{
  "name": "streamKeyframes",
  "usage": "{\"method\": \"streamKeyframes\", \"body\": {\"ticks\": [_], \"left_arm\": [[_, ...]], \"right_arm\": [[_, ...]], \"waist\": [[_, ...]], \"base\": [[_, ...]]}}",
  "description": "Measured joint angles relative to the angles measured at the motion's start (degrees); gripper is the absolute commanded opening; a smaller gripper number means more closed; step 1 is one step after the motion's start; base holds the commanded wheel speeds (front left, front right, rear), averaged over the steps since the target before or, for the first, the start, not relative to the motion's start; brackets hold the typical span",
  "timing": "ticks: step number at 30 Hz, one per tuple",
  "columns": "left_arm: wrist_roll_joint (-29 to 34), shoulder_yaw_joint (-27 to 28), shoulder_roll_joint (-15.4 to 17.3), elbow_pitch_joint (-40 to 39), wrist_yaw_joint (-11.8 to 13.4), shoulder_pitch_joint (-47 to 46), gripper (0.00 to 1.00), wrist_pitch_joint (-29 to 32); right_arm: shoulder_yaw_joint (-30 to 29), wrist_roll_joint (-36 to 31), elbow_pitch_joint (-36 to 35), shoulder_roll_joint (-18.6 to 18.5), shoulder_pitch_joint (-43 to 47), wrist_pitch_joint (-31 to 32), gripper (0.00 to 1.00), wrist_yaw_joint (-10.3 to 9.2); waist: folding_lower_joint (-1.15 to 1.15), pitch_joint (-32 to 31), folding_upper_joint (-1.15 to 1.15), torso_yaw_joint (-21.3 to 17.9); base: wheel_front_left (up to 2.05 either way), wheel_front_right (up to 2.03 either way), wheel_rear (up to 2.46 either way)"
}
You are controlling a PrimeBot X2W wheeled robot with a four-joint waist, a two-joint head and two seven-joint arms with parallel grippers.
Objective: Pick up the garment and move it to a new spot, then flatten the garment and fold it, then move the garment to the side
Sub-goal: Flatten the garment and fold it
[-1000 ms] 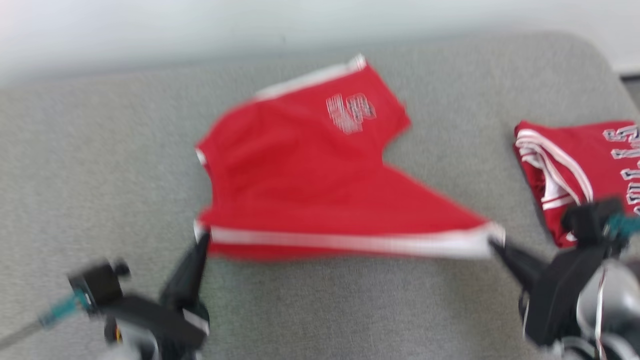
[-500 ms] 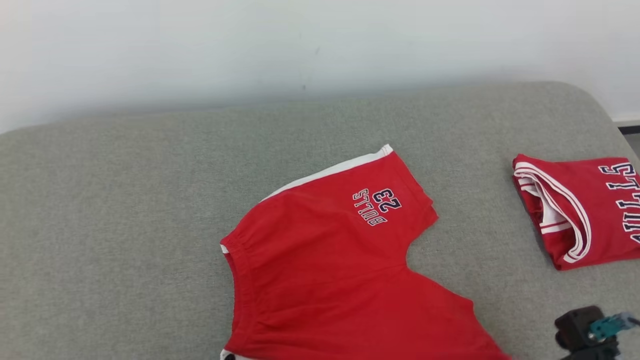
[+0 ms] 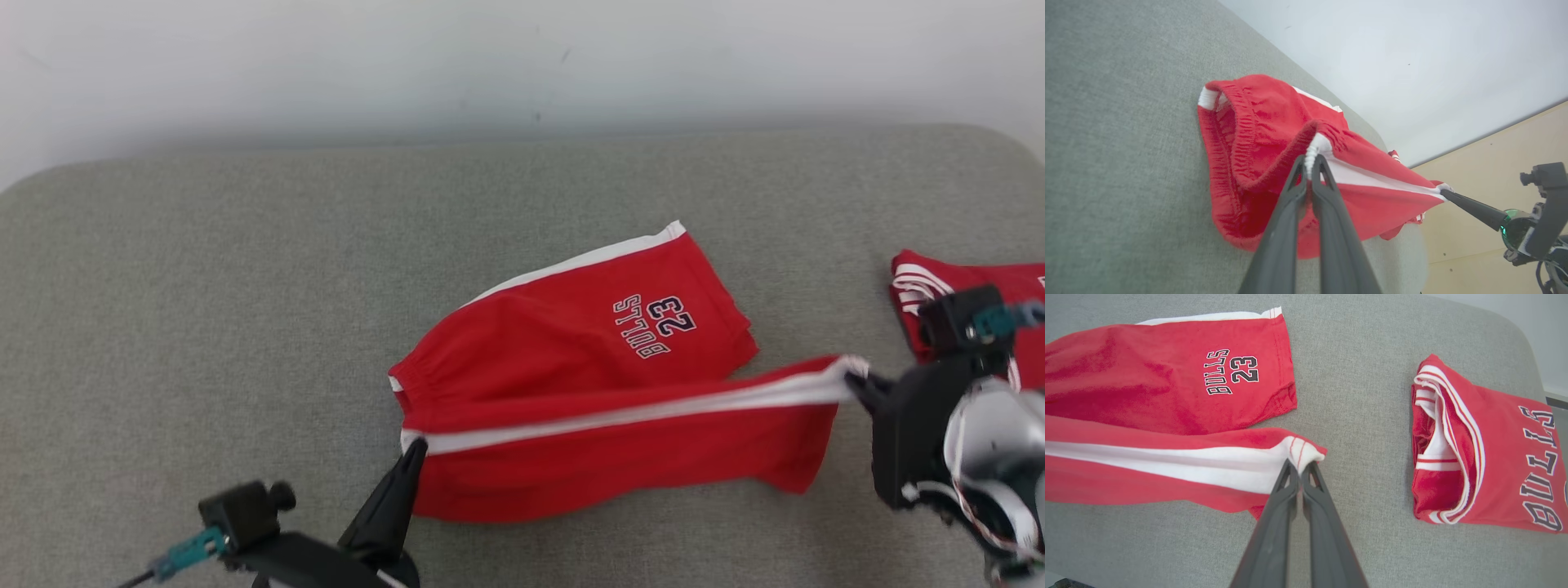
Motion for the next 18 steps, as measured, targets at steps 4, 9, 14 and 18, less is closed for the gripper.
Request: {"method": "streamKeyframes", "body": {"ticks": [4,9,14,18], "left_arm": [[1.05,-0.19,-2.3,3.77,-0.79,-5.55,0.0,0.8],[3.2,0.25,-5.39,9.29,-1.03,-12.36,0.0,0.37],[5.1,-0.1,-8.22,14.37,-1.0,-18.03,0.0,0.0],[6.89,0.34,-10.2,18.03,-0.94,-22.14,0.0,-0.6]], "right_arm": [[3.01,-1.55,9.57,-1.63,-9.47,-2.98,0.0,0.0],[6.28,-2.71,20.0,-1.86,-19.51,-7.76,0.0,0.0],[7.82,-4.17,28.48,-1.93,-28.1,-14.05,0.0,0.0],[8.0,-5.1,34.49,-1.52,-33.2,-18.82,0.0,0.0]], "waist": [[0.0,1.82,0.0,1.16],[0.01,4.57,0.0,2.73],[0.01,7.61,0.0,4.37],[0.01,10.11,0.01,5.57]], "base": [[0.0,0.0,0.0],[0.0,0.0,0.0],[0.0,0.0,0.0],[0.0,0.0,0.0]]}}
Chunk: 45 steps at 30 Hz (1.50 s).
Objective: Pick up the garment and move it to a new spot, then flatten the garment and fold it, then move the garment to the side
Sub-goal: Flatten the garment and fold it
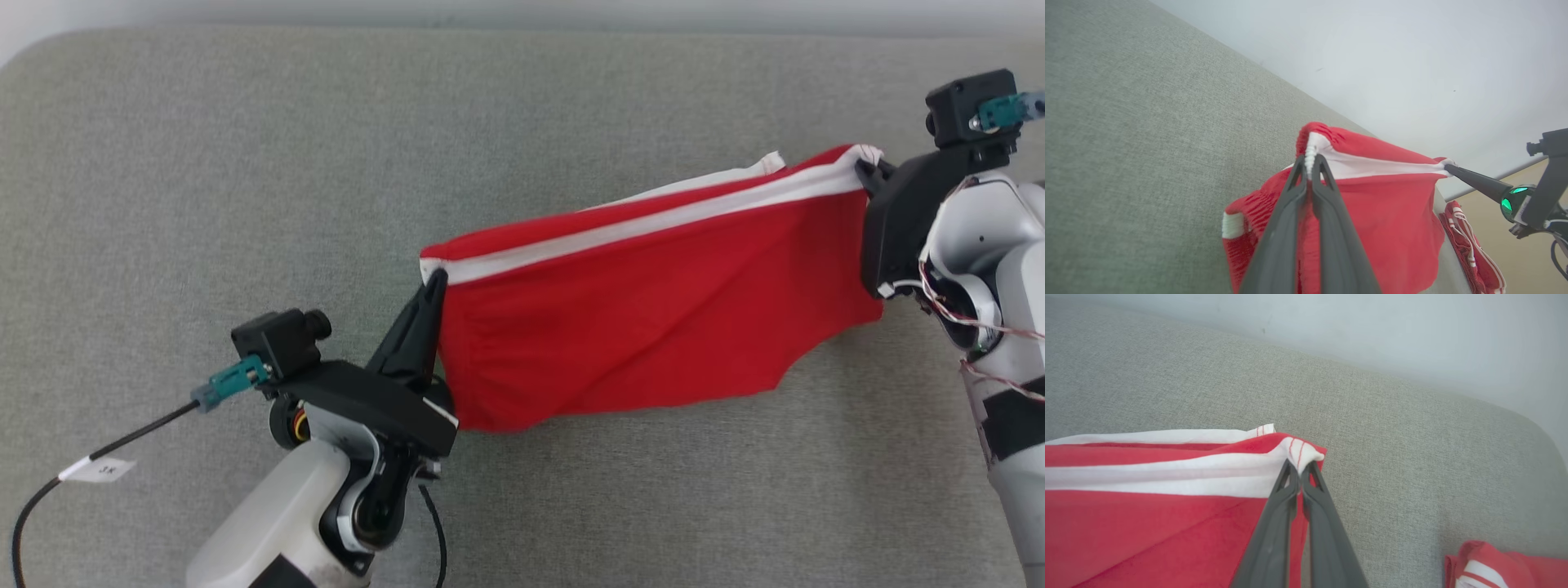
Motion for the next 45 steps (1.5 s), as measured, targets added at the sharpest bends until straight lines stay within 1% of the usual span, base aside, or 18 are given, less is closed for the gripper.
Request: {"method": "streamKeyframes", "body": {"ticks": [6,7,8,9,12,14,17,19,22,25,27,30,35,38,41,45], "left_arm": [[1.44,1.01,-2.1,4.6,-0.56,-3.93,0.0,-0.92],[1.53,1.25,-2.38,5.42,-0.64,-4.47,0.27,-1.02],[1.69,1.59,-2.71,6.04,-0.79,-4.91,0.58,-1.05],[1.76,1.85,-3.05,6.77,-0.79,-5.29,1.0,-1.24],[2.82,2.93,-3.68,8.13,-1.15,-5.82,1.0,-1.52],[4.03,3.6,-3.94,9.21,-1.93,-5.69,1.0,-1.75],[5.95,5.46,-3.78,8.9,-2.11,-4.54,1.0,-1.81],[9.77,8.48,-3.42,6.99,-2.01,-2.81,1.0,-1.82],[17.63,13.41,-3.02,2.71,-1.43,1.68,1.0,-1.97],[25.75,17.7,-3.67,-2.32,-1.1,8.0,1.0,-1.97],[31.29,20.38,-4.45,-5.25,-1.1,12.17,1.0,-1.97],[38.33,24.55,-6.46,-9.37,-1.14,17.89,1.0,-1.97],[47.97,30.58,-9.23,-13.43,-1.12,25.68,1.0,-1.97],[51.07,33.27,-10.68,-15.1,-2.37,28.99,1.0,-1.97],[52.24,35.12,-11.36,-15.77,-3.74,31.49,1.0,-1.97],[53.09,36.0,-11.87,-15.86,-5.45,33.32,1.0,-1.97]], "right_arm": [[0.93,-0.38,7.16,1.31,-4.98,-4.79,0.0,0.0],[0.98,-0.3,8.15,1.76,-5.5,-5.57,0.0,0.0],[1.38,-0.19,9.0,2.1,-6.03,-6.24,0.36,0.0],[1.67,0.19,9.79,2.44,-6.4,-6.88,1.0,0.0],[3.22,1.47,11.63,3.04,-7.39,-8.14,1.0,0.0],[4.72,3.49,12.77,3.03,-7.44,-8.12,1.0,0.0],[5.36,6.02,13.39,2.67,-7.23,-6.17,1.0,0.0],[5.43,7.35,13.49,2.04,-6.58,-4.31,1.0,0.0],[4.33,8.31,13.55,0.99,-4.72,-2.44,1.0,0.0],[2.1,8.31,14.13,0.29,-2.73,-1.21,1.0,0.0],[0.38,8.21,14.54,0.13,-1.35,-1.0,1.0,0.0],[-2.14,7.21,15.68,0.22,-0.22,-1.11,1.0,0.0],[-5.63,3.86,18.38,0.86,0.47,-3.01,1.0,0.0],[-8.36,2.7,20.3,1.83,0.59,-4.23,1.0,0.0],[-10.71,1.13,22.23,2.77,0.47,-5.43,1.0,0.0],[-11.92,-0.73,24.32,3.53,0.25,-6.09,1.0,-0.01]], "waist": [[0.0,3.19,0.0,1.47],[0.0,3.64,0.0,1.63],[0.0,4.03,0.0,1.77],[0.0,4.36,0.0,1.89],[0.0,4.84,0.0,2.08],[-0.01,4.21,0.0,2.09],[-0.02,2.92,0.0,1.94],[-0.02,1.89,0.0,1.84],[-0.02,0.12,-0.01,1.72],[-0.03,-1.64,-0.01,1.71],[-0.03,-2.67,-0.01,1.83],[-0.03,-3.56,-0.02,2.4],[-0.03,-3.54,-0.02,3.97],[-0.03,-3.17,-0.01,4.82],[-0.03,-2.67,-0.02,5.59],[-0.02,-2.05,-0.02,6.53]], "base": [[0.0,0.0,0.0],[0.0,0.0,0.0],[0.0,0.0,0.0],[0.0,0.0,0.0],[0.0,0.0,0.0],[0.0,0.0,0.0],[0.0,0.0,0.0],[0.0,0.0,0.0],[0.0,0.0,0.0],[0.0,0.0,0.0],[0.0,0.0,0.0],[0.0,0.0,0.0],[0.0,0.0,0.0],[0.0,0.0,0.0],[0.0,0.0,0.0],[0.0,0.0,0.0]]}}
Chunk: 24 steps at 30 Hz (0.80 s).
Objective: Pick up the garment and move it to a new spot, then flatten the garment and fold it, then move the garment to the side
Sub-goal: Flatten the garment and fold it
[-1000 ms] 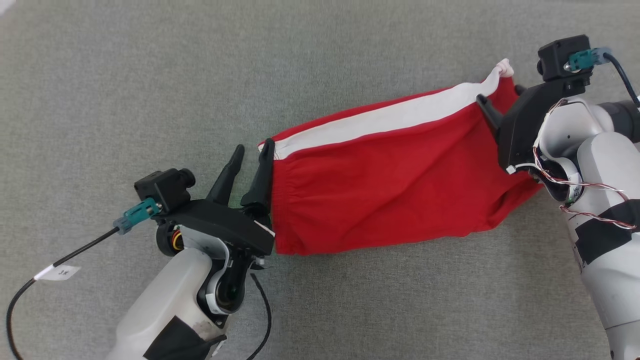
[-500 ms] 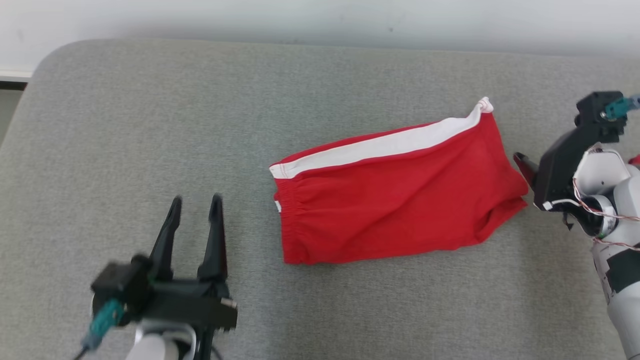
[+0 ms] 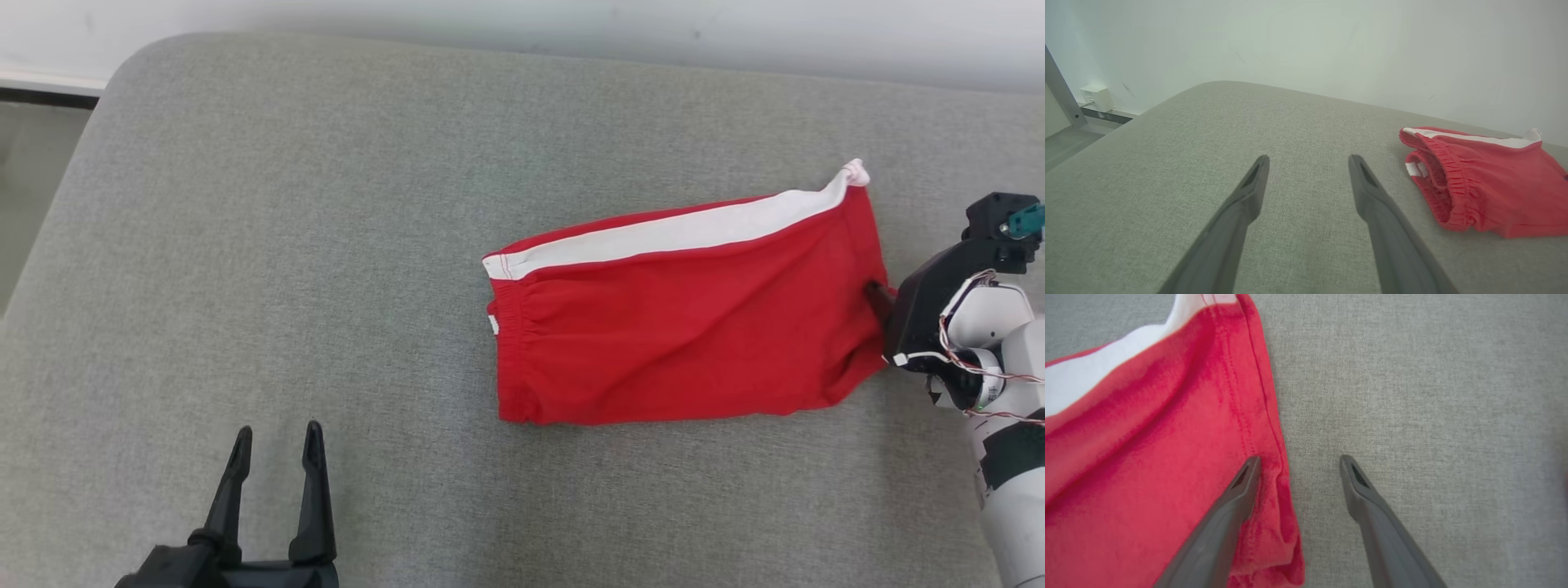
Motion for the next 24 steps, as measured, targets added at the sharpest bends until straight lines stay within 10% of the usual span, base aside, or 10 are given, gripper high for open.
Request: {"method": "streamKeyframes", "body": {"ticks": [7,8,9,10,24], "left_arm": [[-1.59,0.15,-0.05,0.33,-0.53,1.15,1.0,0.0],[-1.74,0.14,-0.04,0.33,-0.43,1.18,1.0,0.0],[-1.87,0.02,-0.05,0.35,-0.35,1.19,1.0,0.0],[-2.05,-0.12,-0.05,0.48,-0.35,1.19,1.0,0.0],[-2.55,-0.54,-0.09,2.04,-0.14,2.26,1.0,0.0]], "right_arm": [[2.01,-0.71,1.3,1.34,-0.45,0.48,1.0,-0.2],[2.58,-0.71,1.37,1.47,-0.57,0.79,0.53,-0.26],[3.24,-0.71,1.38,1.58,-0.65,1.03,0.38,-0.29],[3.82,-0.71,1.35,1.63,-0.66,1.03,0.01,-0.35],[3.67,-4.63,-1.74,-1.87,2.6,-2.93,0.0,0.02]], "waist": [[0.0,0.54,0.0,0.78],[-0.01,0.62,-0.01,0.76],[0.0,0.68,-0.01,0.72],[0.0,0.72,0.0,0.7],[0.01,-2.04,0.0,-0.39]], "base": [[0.0,0.0,0.0],[0.0,0.0,0.0],[0.0,0.0,0.0],[0.0,0.0,0.0],[0.0,0.0,0.0]]}}
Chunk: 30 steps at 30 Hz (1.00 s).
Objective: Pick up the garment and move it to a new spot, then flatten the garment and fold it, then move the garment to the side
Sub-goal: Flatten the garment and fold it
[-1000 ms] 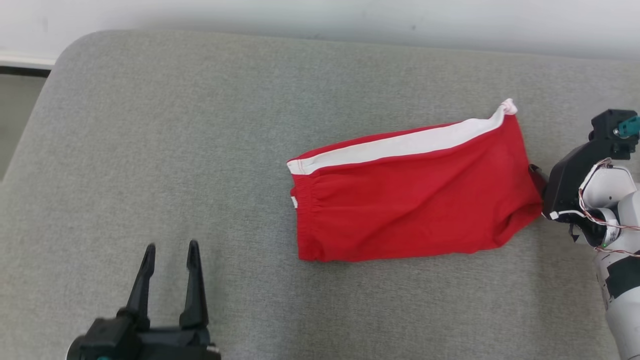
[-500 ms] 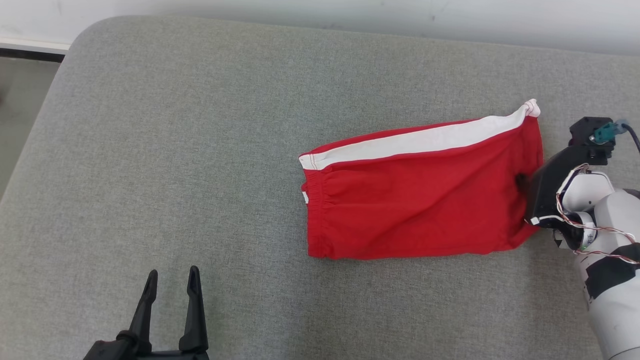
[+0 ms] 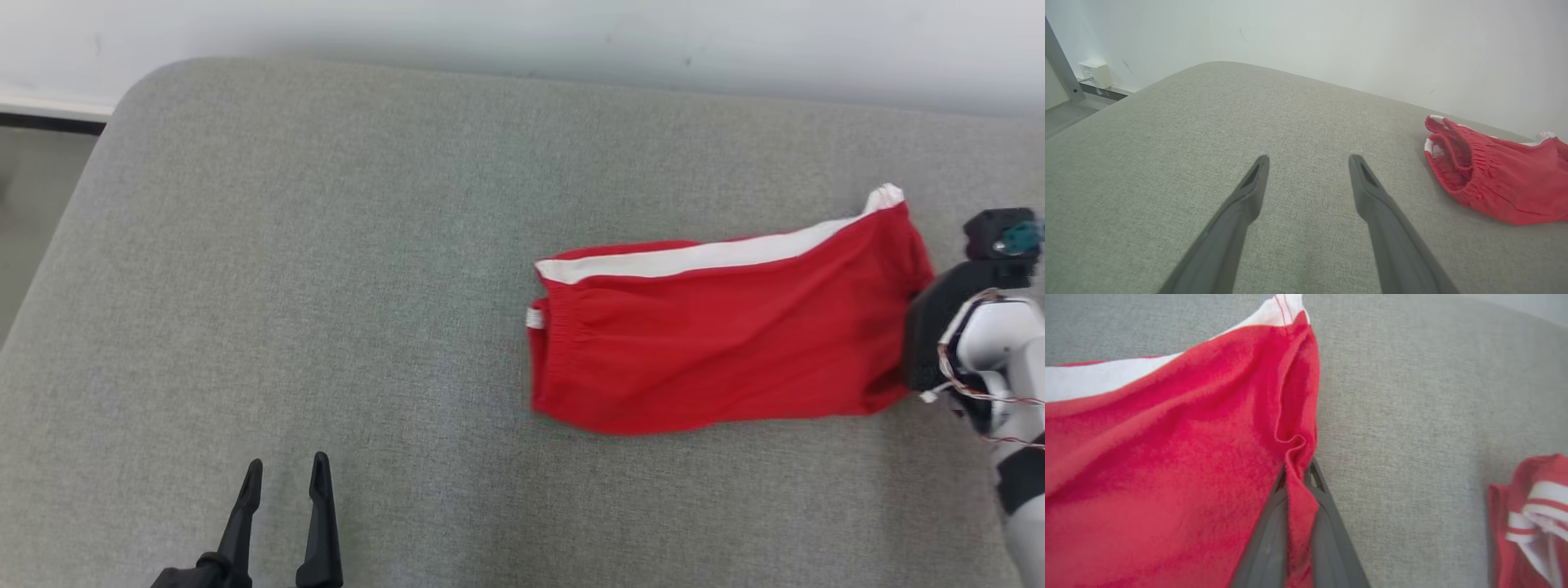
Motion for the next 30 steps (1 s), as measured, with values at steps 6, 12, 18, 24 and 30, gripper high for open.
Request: {"method": "streamKeyframes", "body": {"ticks": [6,12,18,24,30], "left_arm": [[-0.4,-0.74,-0.01,0.1,0.15,0.35,1.0,0.0],[-0.64,-1.68,-0.01,0.45,0.54,1.14,1.0,0.0],[-1.03,-1.69,-0.01,0.55,0.57,2.31,1.0,0.0],[-1.61,-1.85,-0.01,0.88,0.52,2.41,1.0,0.0],[-2.24,-2.36,0.0,0.99,0.2,2.36,1.0,0.0]], "right_arm": [[-1.18,-1.81,-5.55,-4.5,3.08,0.42,0.0,-0.01],[-0.01,-5.7,-14.08,-8.39,7.64,3.39,0.0,-0.01],[5.6,-5.0,-24.32,-8.13,9.83,7.73,0.0,-0.01],[14.26,-1.76,-28.08,-5.22,8.59,11.05,0.0,-0.01],[22.03,1.1,-25.64,-1.07,5.55,12.45,0.0,-0.01]], "waist": [[0.0,-2.26,0.0,-0.86],[0.0,-4.36,0.0,-1.1],[-0.01,-5.98,0.0,-0.97],[0.0,-6.42,0.0,-0.78],[-0.01,-6.08,0.0,0.26]], "base": [[0.0,0.0,0.0],[0.0,0.0,0.0],[0.0,0.0,0.0],[0.0,0.0,0.0],[0.0,0.0,0.0]]}}
